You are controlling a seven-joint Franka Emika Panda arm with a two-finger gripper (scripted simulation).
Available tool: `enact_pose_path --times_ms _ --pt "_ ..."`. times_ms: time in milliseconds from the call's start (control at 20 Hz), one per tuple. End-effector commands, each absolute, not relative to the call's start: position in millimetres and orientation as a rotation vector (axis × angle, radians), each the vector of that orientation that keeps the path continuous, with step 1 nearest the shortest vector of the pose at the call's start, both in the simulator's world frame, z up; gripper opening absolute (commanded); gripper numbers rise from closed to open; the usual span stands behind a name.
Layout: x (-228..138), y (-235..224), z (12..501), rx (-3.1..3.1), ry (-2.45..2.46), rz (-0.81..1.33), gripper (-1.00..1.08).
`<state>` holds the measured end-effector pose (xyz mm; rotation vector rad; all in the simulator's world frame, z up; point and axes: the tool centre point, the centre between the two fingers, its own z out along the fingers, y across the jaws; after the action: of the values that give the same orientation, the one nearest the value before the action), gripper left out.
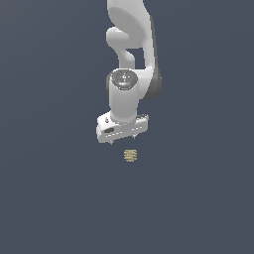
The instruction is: Pick up the object and move it to a goal position.
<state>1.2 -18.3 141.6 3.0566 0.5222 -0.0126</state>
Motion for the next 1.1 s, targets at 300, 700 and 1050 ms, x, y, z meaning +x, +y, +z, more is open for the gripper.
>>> enact_pose_path --times_ms 300,700,1050 --pt "5.4 -11.4 130.5 2.974 0.896 -0.022 1.0" --pt "9.2 -4.7 120.5 2.858 1.234 -0.027 1.0" --pt "12.6 1.4 112.1 2.728 1.517 -0.026 1.0"
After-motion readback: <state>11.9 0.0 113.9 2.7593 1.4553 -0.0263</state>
